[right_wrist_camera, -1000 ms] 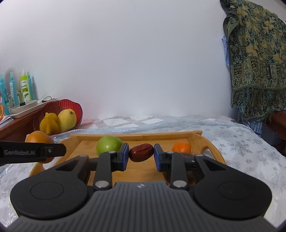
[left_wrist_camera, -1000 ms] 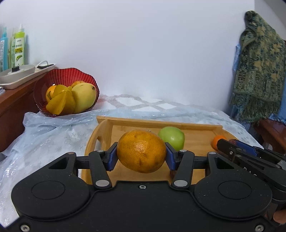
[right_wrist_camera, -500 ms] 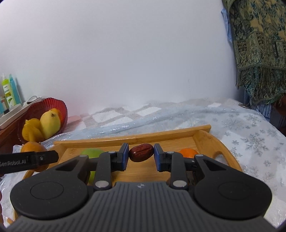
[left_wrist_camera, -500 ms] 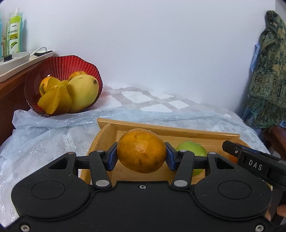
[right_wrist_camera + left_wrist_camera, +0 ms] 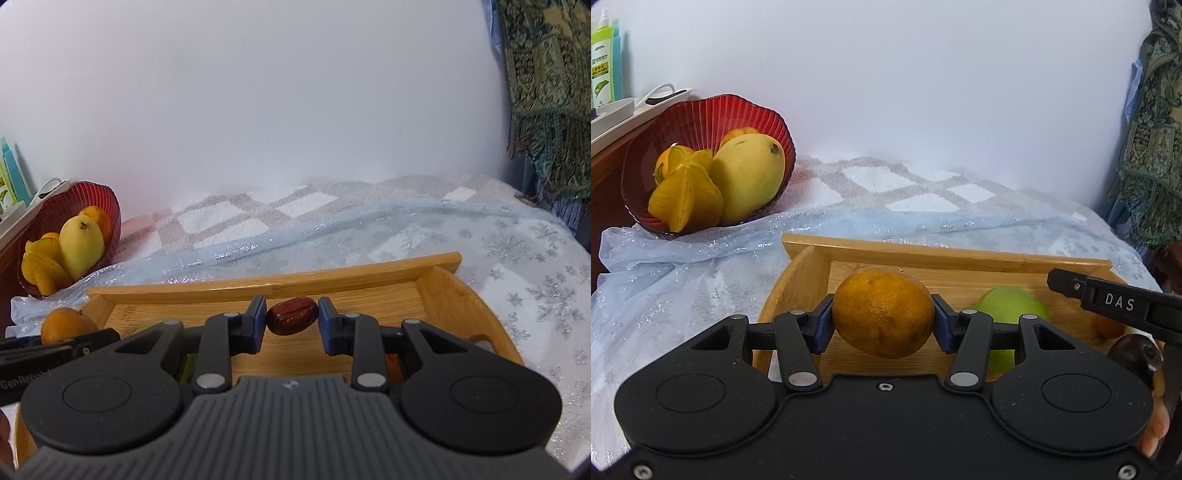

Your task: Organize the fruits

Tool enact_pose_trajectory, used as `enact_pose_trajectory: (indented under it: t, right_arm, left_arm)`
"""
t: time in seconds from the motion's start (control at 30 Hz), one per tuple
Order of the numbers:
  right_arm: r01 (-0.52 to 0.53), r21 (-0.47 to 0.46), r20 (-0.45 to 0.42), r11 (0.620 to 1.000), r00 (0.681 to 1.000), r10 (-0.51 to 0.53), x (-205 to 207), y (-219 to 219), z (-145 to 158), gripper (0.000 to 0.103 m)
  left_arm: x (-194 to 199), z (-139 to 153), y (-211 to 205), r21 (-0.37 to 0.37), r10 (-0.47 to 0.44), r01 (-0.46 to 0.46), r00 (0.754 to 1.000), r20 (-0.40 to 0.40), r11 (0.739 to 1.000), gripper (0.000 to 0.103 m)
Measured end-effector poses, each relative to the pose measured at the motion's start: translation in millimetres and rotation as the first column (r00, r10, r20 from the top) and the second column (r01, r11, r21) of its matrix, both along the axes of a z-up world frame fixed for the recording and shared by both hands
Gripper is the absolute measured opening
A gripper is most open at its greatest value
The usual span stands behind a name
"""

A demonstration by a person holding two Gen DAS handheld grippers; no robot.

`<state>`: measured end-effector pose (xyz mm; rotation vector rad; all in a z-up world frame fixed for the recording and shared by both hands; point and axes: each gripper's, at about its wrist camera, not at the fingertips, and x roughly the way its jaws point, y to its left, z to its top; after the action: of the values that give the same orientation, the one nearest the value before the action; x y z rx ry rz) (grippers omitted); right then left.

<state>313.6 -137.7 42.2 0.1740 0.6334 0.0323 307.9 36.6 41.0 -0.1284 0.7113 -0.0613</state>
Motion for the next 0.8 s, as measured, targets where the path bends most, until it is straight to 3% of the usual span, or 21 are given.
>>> enact_pose_trajectory:
  t: [0.3, 0.8]
  right_arm:
    - [-0.011, -0.034, -0.056, 0.999, 0.998, 0.009, 11.8, 2.2, -11.4, 0.036]
    - [-0.030, -0.063, -0.061, 0.998, 0.998, 0.026, 15.8, 6.8, -12.2, 0.037]
  left_arm:
    - [9.0, -6.3, -2.2, -0.002, -0.003, 0.003, 1.000, -0.026, 1.000, 0.050]
    - [12.5, -14.2, -5.3, 0.036, -0.022, 0.024, 0.999, -0.049, 0.999, 0.050]
